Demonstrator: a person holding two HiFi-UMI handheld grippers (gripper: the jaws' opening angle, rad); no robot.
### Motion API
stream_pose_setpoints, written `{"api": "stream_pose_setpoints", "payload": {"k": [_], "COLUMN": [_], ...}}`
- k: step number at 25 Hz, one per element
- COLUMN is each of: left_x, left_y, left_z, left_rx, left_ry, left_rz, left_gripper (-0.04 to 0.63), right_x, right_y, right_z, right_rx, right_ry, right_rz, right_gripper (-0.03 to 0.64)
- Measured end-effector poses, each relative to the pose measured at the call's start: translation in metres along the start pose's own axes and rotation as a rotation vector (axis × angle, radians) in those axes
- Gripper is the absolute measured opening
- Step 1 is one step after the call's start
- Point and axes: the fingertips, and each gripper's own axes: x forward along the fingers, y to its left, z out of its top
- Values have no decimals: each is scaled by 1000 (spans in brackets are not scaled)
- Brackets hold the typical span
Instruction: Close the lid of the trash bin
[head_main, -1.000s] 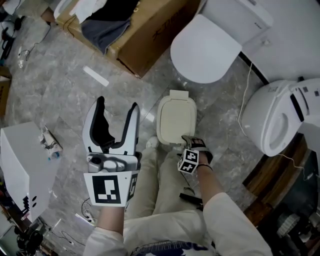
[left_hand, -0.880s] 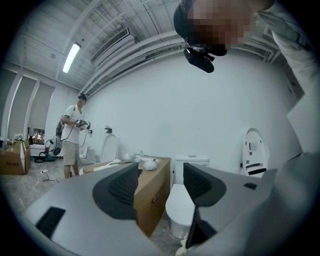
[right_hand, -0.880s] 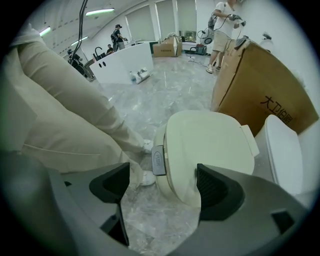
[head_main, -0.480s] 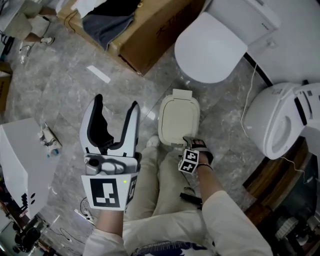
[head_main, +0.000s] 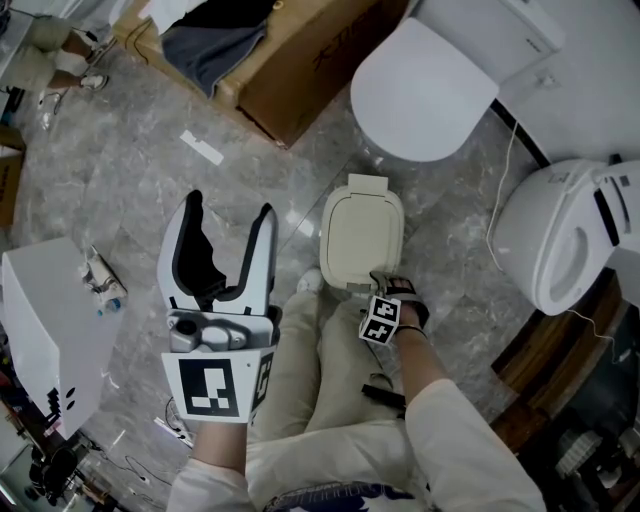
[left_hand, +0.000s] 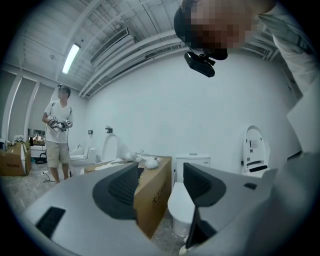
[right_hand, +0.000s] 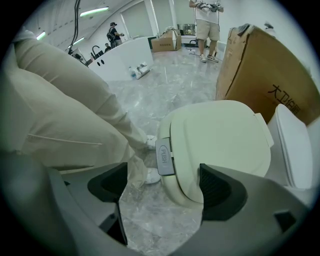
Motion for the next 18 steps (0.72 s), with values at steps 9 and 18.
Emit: {"api": "stream_pose_setpoints", "payload": {"k": [9,18], "left_x": [2,2], "left_y": [-2,-7], "left_z": [-7,-9], "left_rx": [-7,-15], "left_ry": [2,13], "left_rz": [-3,-21], "left_gripper": [264,264], "right_x": [6,5], "right_y": [0,-1], "right_z": [-1,1], "right_rx": [9,79], "right_ry": [-4,-12], "right_rz": [1,32], "right_gripper": [449,456]}}
